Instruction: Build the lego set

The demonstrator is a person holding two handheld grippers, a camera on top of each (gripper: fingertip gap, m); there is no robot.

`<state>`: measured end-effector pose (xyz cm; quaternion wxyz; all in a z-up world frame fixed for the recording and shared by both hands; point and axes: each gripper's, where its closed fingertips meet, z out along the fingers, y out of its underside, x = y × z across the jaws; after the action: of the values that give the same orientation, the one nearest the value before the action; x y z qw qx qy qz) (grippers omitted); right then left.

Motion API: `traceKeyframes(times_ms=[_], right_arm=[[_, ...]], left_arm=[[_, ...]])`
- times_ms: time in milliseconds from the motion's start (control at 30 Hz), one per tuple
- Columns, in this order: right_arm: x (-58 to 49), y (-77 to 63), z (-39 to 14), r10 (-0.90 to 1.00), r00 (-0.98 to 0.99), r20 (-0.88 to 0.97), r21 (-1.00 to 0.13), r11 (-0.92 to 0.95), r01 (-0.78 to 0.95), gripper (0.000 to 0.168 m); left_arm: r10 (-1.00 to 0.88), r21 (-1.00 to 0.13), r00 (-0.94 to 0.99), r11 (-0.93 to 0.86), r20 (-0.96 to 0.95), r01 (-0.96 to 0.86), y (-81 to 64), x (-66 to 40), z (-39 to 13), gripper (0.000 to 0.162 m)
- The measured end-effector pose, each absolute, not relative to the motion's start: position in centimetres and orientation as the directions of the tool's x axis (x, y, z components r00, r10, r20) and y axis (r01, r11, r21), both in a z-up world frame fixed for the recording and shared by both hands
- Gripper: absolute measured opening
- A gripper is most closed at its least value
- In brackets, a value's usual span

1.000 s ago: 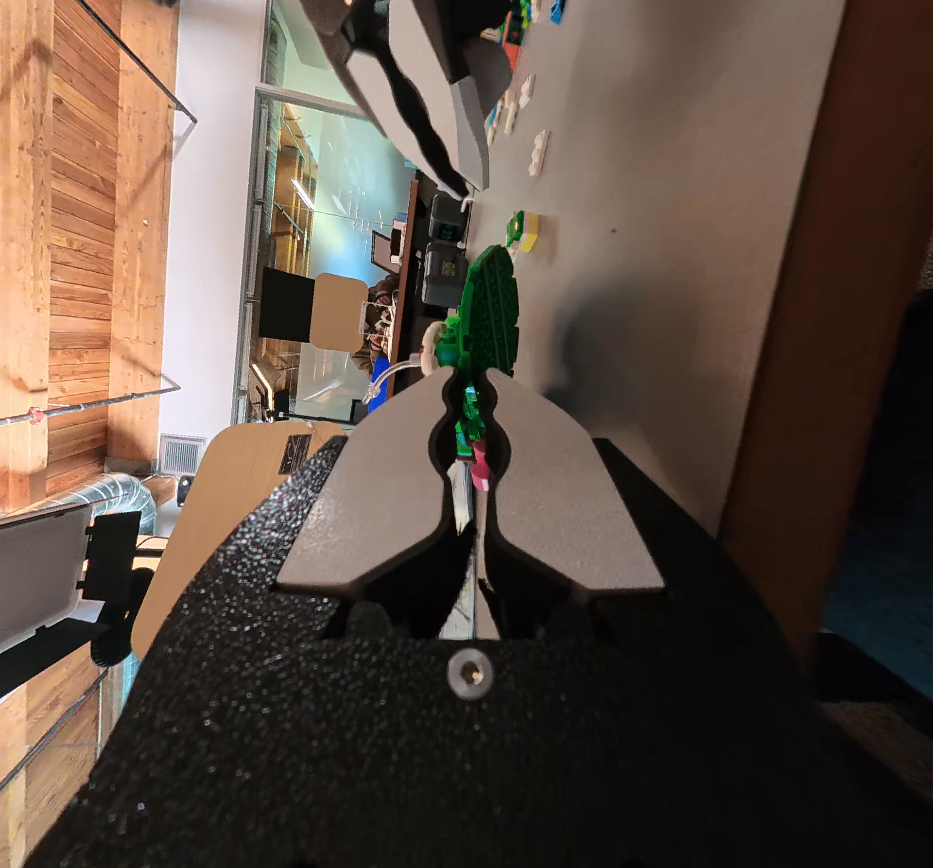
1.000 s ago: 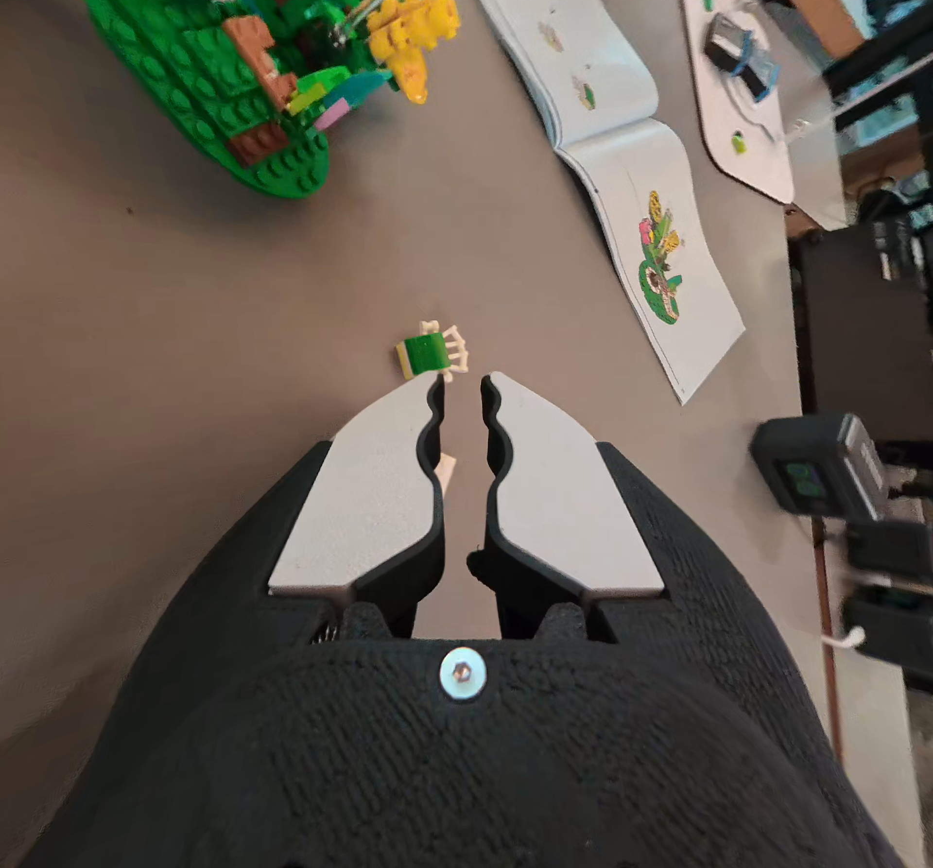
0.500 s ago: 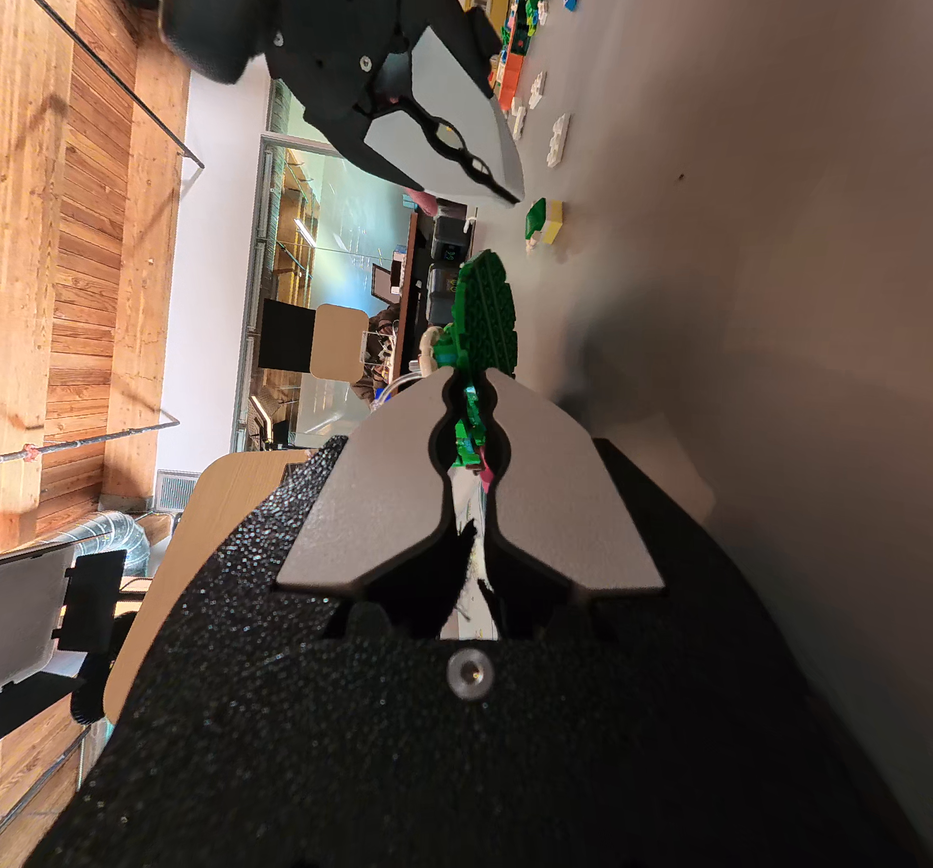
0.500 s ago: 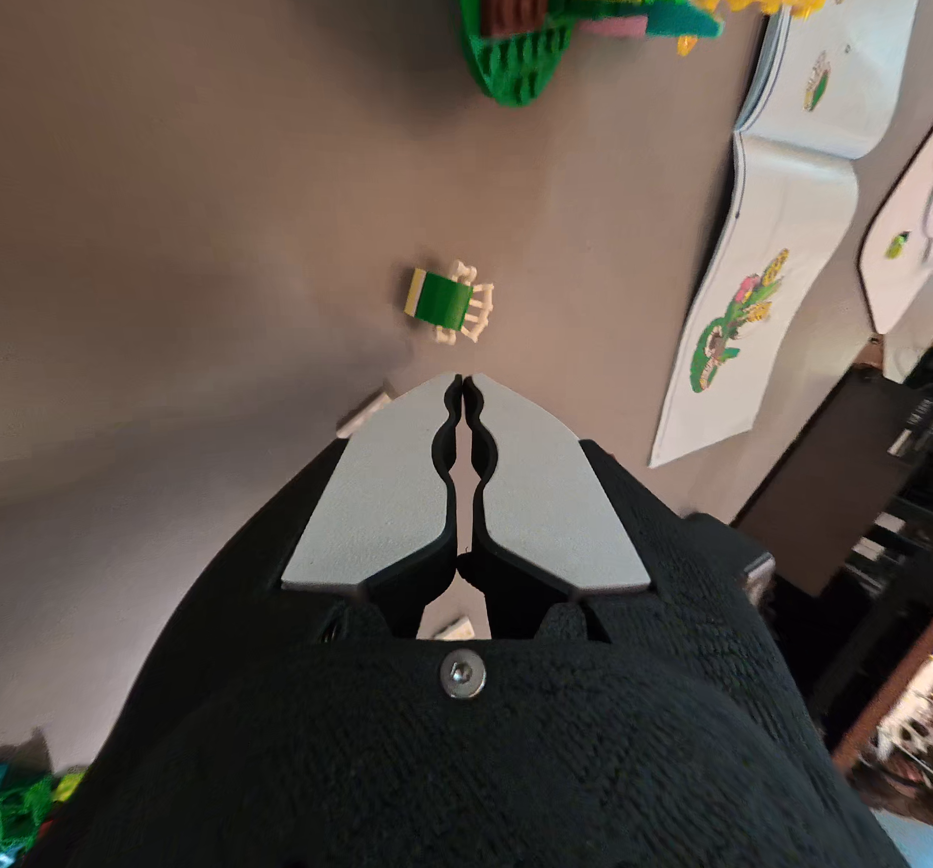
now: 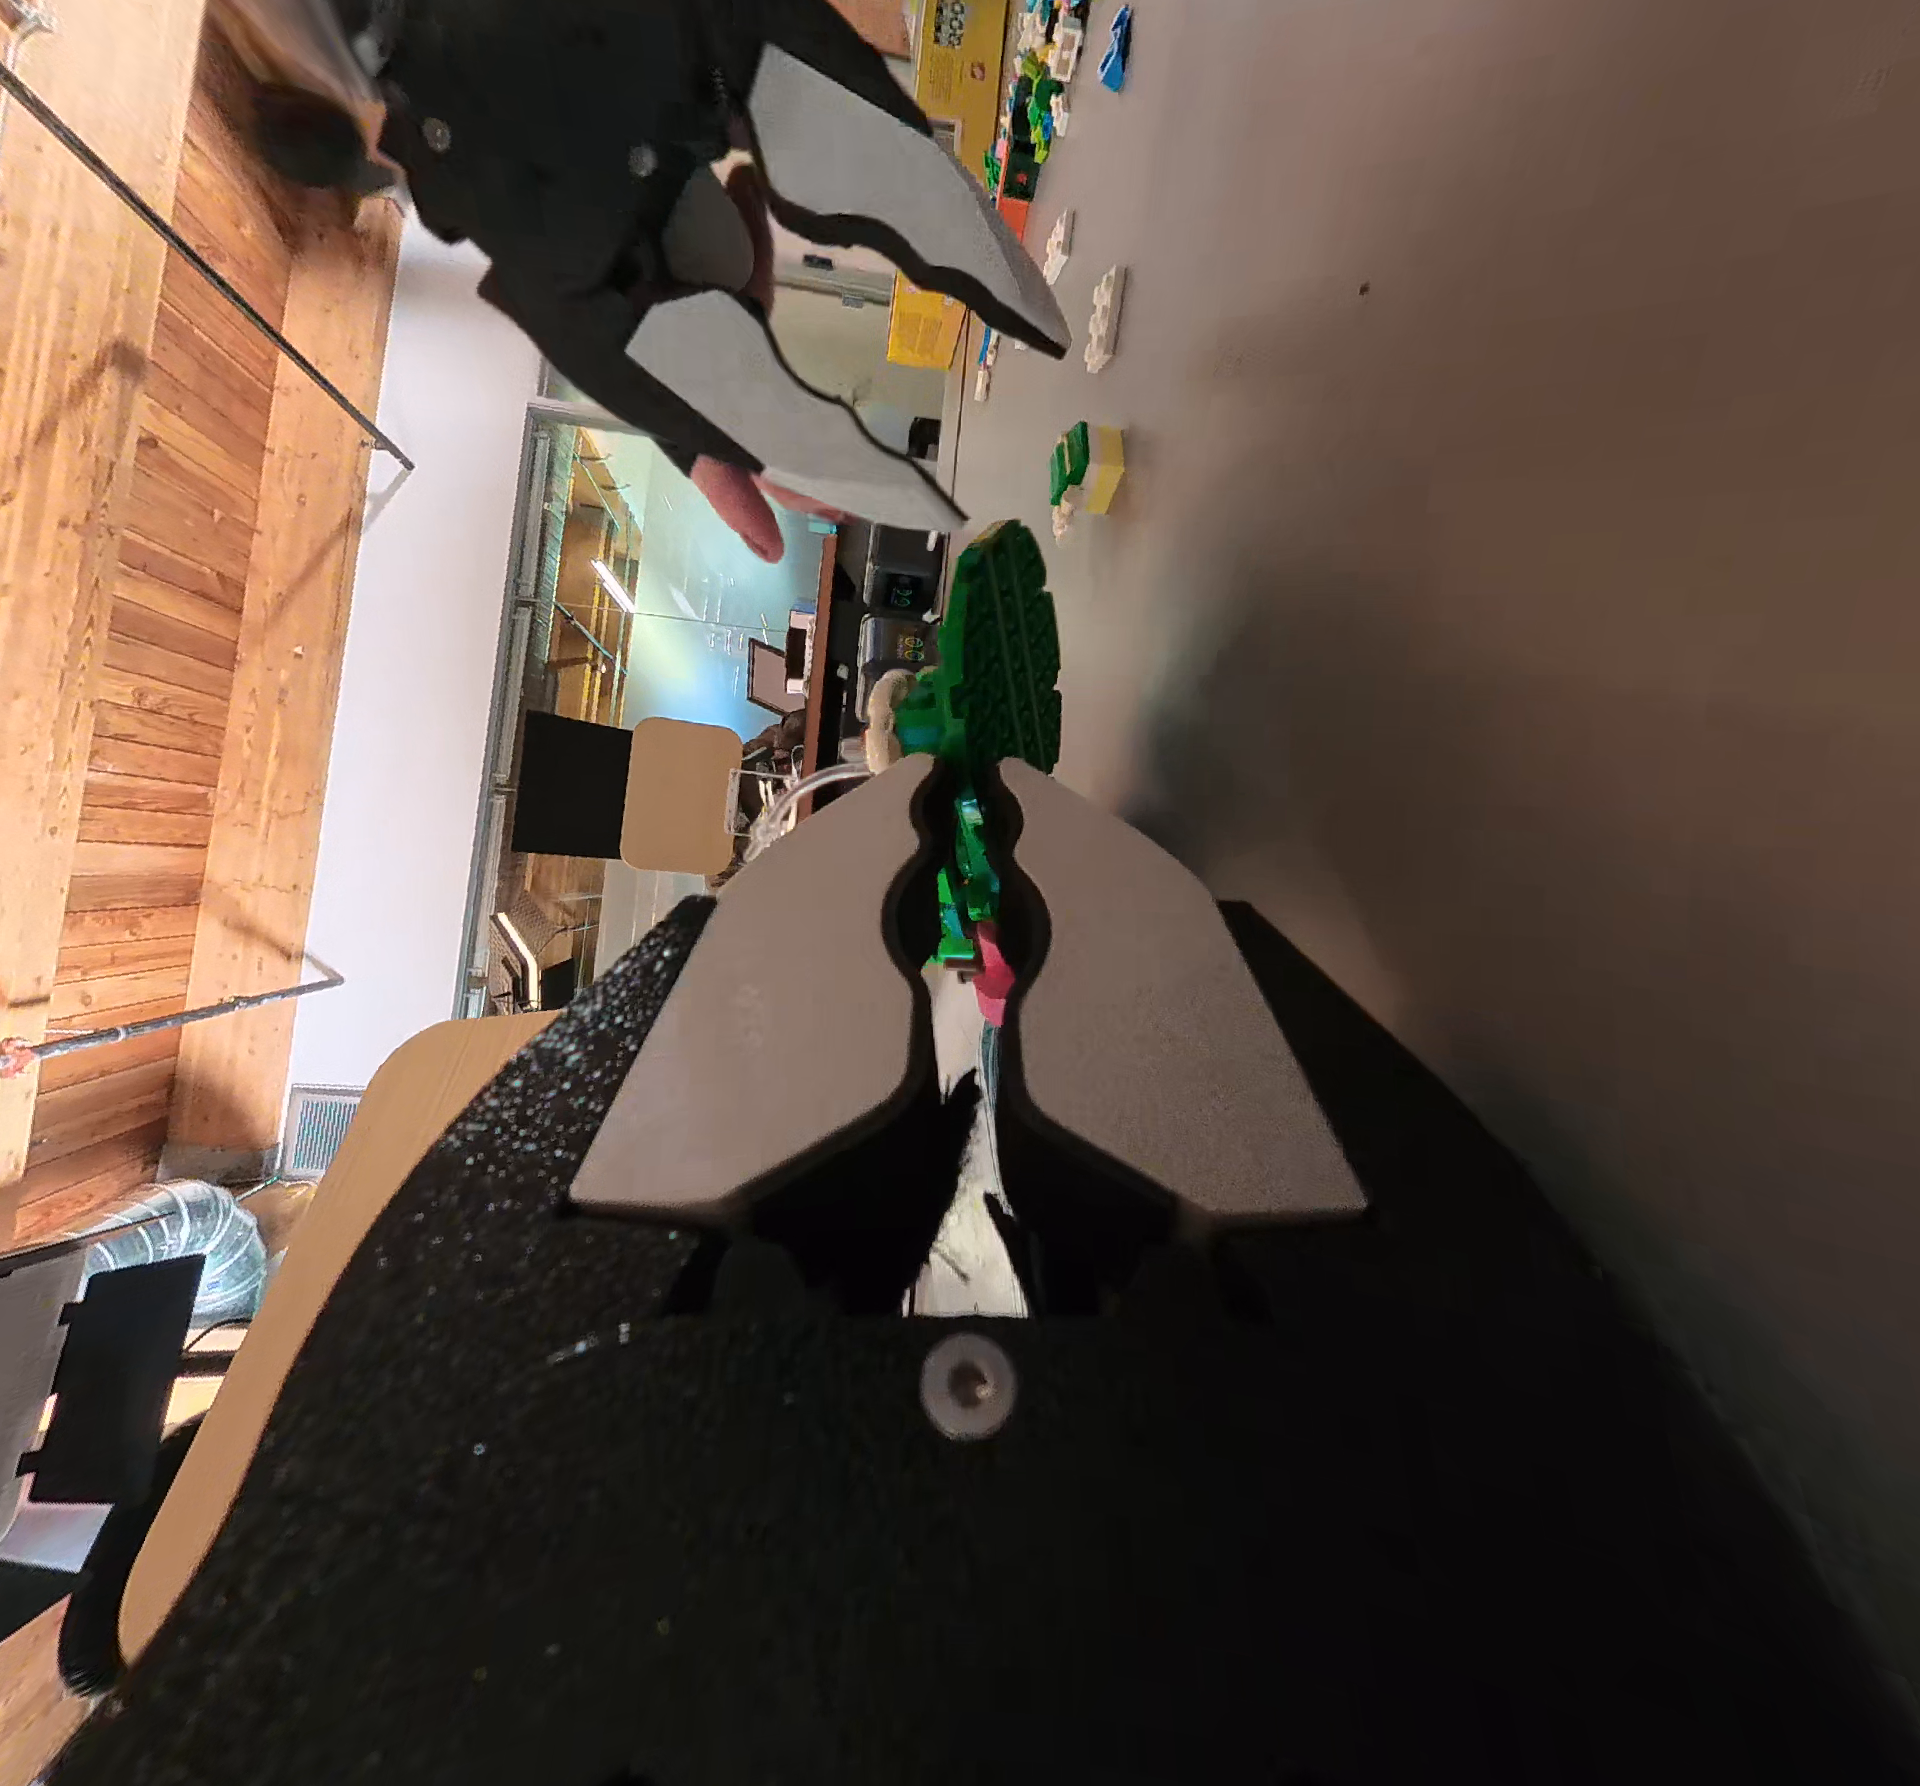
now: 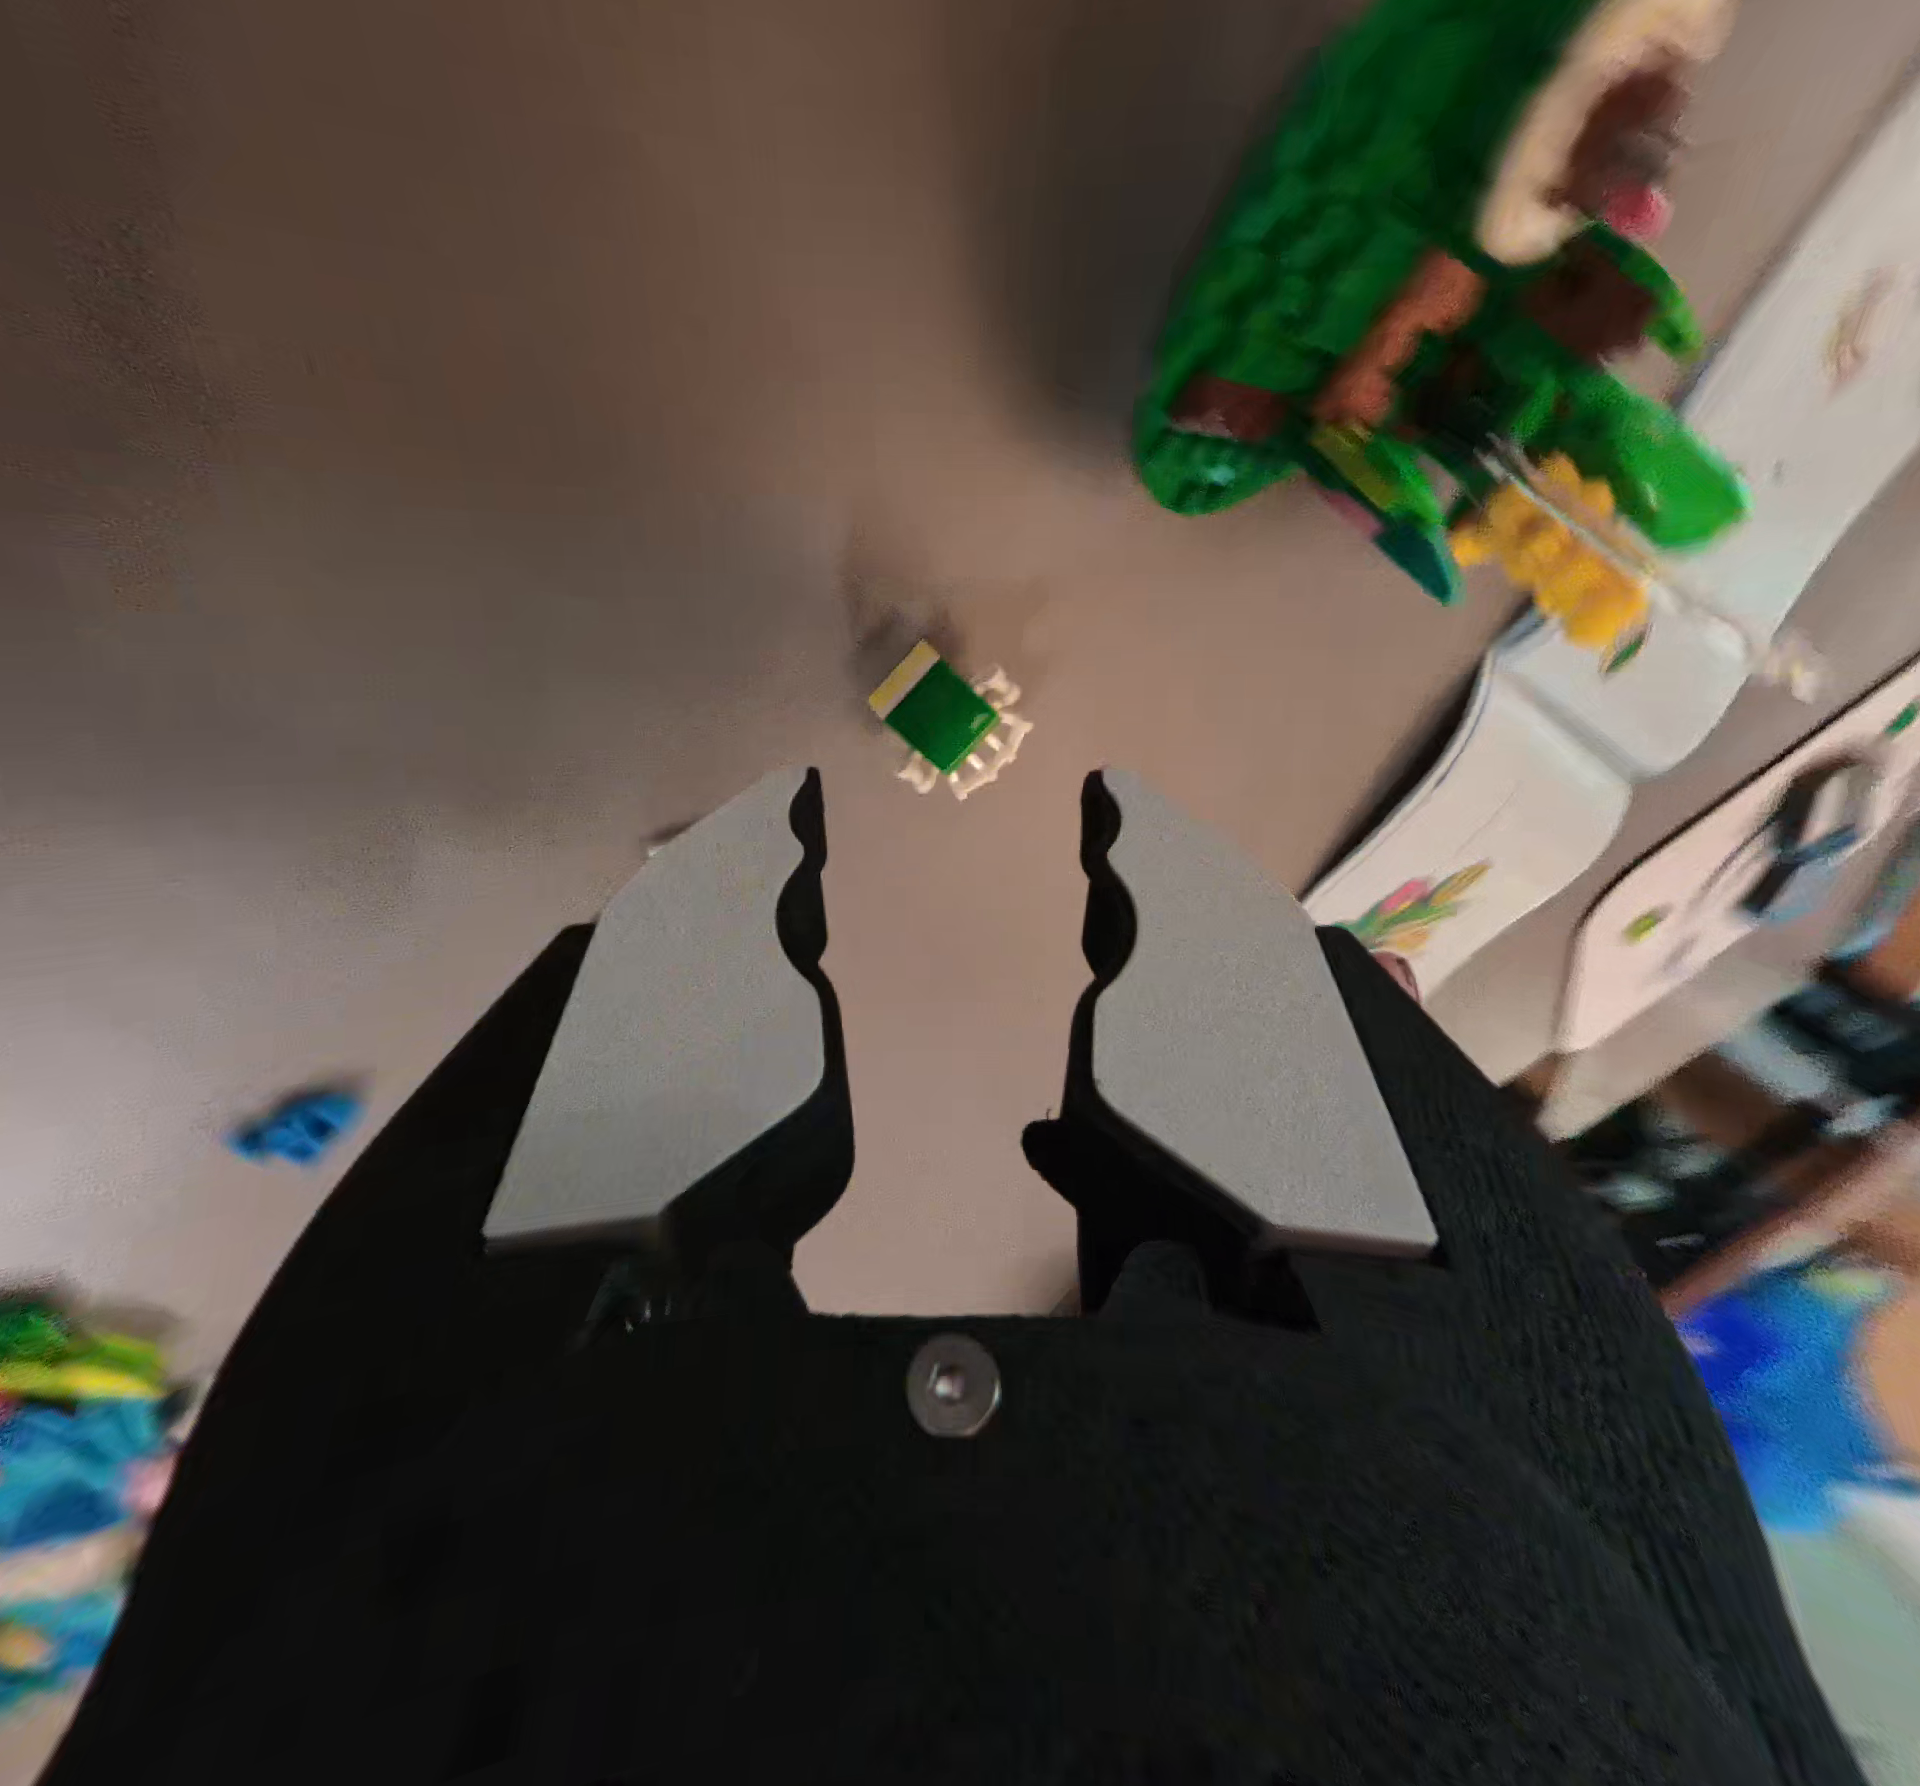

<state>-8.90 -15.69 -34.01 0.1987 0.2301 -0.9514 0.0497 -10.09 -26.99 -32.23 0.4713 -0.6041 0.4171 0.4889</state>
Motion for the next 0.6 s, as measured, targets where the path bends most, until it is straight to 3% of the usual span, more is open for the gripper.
traceKeyframes(times_ms=[67,167,400,500,600], right_arm=[[-9.2,-15.4,-34.3,-0.627,-0.675,0.389,0.147,0.765,-0.627,0.046],[-9.6,-16.1,-34.1,-0.817,-0.452,0.357,0.251,0.550,-0.796,0.046],[-9.5,-16.4,-36.3,-0.920,-0.335,0.206,0.243,0.379,-0.893,0.042],[-9.8,-16.4,-36.4,-0.898,-0.402,0.181,0.221,0.435,-0.873,0.029],[-9.7,-16.0,-36.2,-0.847,-0.513,0.142,0.201,0.532,-0.823,0.029]], left_arm=[[-0.045,-0.160,0.174,-0.216,-0.984,-0.963,-27.0,-10.4,-32.3,0.005],[-0.047,-0.168,0.182,-0.219,-0.982,-0.961,-27.1,-10.6,-32.4,0.005],[-0.081,-0.123,0.143,-0.212,-0.986,-0.969,-27.0,-10.3,-33.0,0.005],[-0.091,-0.141,0.164,-0.215,-0.982,-0.966,-27.0,-10.4,-33.2,0.005],[-0.106,-0.158,0.186,-0.229,-0.977,-0.961,-27.0,-10.6,-33.4,0.005]])
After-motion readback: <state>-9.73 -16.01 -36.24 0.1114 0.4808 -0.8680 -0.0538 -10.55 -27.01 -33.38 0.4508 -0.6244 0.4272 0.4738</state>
